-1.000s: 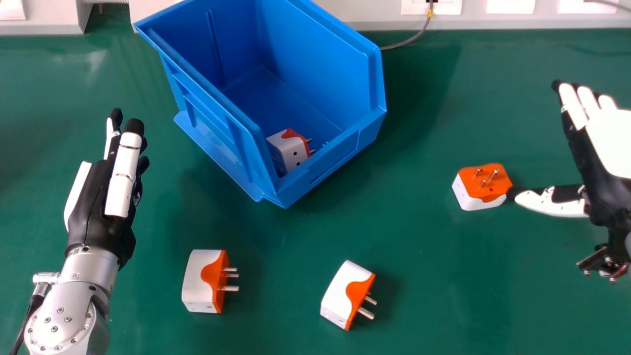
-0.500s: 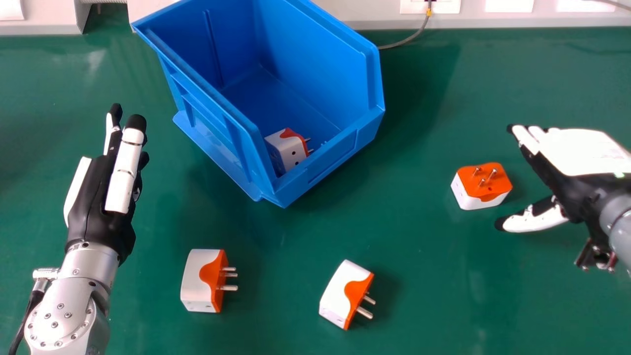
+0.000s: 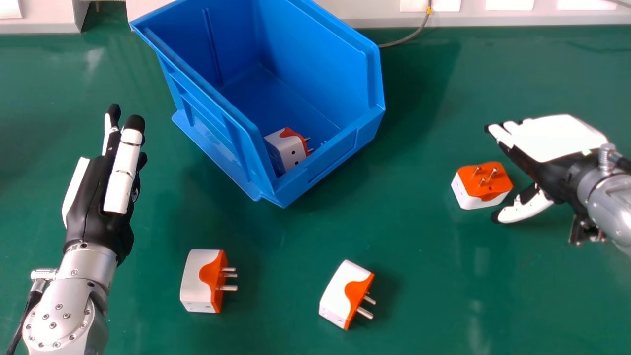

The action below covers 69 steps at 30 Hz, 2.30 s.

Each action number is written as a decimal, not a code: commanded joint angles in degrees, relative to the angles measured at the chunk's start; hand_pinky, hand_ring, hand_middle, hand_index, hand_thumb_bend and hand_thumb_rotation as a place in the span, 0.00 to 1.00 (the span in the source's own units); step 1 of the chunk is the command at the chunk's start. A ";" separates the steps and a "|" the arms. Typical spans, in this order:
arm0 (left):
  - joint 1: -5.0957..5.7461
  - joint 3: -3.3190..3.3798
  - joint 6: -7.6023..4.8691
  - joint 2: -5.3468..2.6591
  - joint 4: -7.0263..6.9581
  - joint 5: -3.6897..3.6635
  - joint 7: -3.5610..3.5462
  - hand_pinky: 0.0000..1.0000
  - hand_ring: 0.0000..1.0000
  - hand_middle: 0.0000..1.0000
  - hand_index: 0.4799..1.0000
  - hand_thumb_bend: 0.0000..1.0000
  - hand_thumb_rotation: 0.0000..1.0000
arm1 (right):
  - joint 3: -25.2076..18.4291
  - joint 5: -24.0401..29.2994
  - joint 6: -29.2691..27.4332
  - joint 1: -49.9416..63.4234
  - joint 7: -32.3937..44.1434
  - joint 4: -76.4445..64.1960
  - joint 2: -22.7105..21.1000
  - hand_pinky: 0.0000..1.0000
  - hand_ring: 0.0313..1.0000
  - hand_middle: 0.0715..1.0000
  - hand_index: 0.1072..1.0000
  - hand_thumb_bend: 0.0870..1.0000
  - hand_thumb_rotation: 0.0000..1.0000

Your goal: Pick all objects and put in blue box

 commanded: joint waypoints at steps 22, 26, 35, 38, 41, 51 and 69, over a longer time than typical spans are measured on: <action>6.11 1.79 3.70 2.30 -10.35 -0.82 -0.22 1.00 1.00 1.00 1.00 0.55 0.95 | 6.29 1.26 -7.72 -8.61 -0.42 10.82 0.60 0.95 0.98 0.97 0.93 0.29 0.45; 8.03 2.03 4.98 2.23 -13.17 -0.72 -0.05 1.00 1.00 1.00 1.00 0.55 0.95 | 6.09 2.33 -8.43 -8.39 0.56 11.50 1.08 0.94 0.98 0.96 0.92 0.28 0.44; 12.59 2.57 6.10 2.20 -18.59 -0.75 -0.06 1.00 1.00 1.00 1.00 0.56 0.94 | 6.33 4.49 -8.30 -7.71 1.41 11.47 2.13 0.94 0.98 0.95 0.91 0.28 0.43; 13.83 2.88 6.29 2.21 -19.98 -0.71 -0.10 1.00 1.00 1.00 1.00 0.57 0.94 | 6.89 4.20 -8.32 -7.49 1.08 11.33 2.00 0.93 0.97 0.95 0.91 0.28 0.42; 14.52 3.05 6.48 2.13 -20.67 -0.67 -0.14 0.99 1.00 1.00 1.00 0.57 0.94 | 7.22 3.96 -8.72 -7.40 0.59 11.34 1.87 0.93 0.97 0.94 0.90 0.27 0.41; 15.54 3.15 8.41 1.75 -22.91 -1.04 0.09 0.98 1.00 1.00 1.00 0.56 0.93 | 8.88 3.15 -9.66 -8.54 -1.30 14.13 2.41 0.90 0.94 0.91 0.87 0.28 0.41; 15.59 2.85 10.06 1.28 -24.50 -1.25 0.09 0.98 1.00 1.00 1.00 0.55 0.93 | 8.52 5.99 -3.80 -9.34 -6.89 19.97 6.60 0.28 0.31 0.33 0.45 0.42 0.18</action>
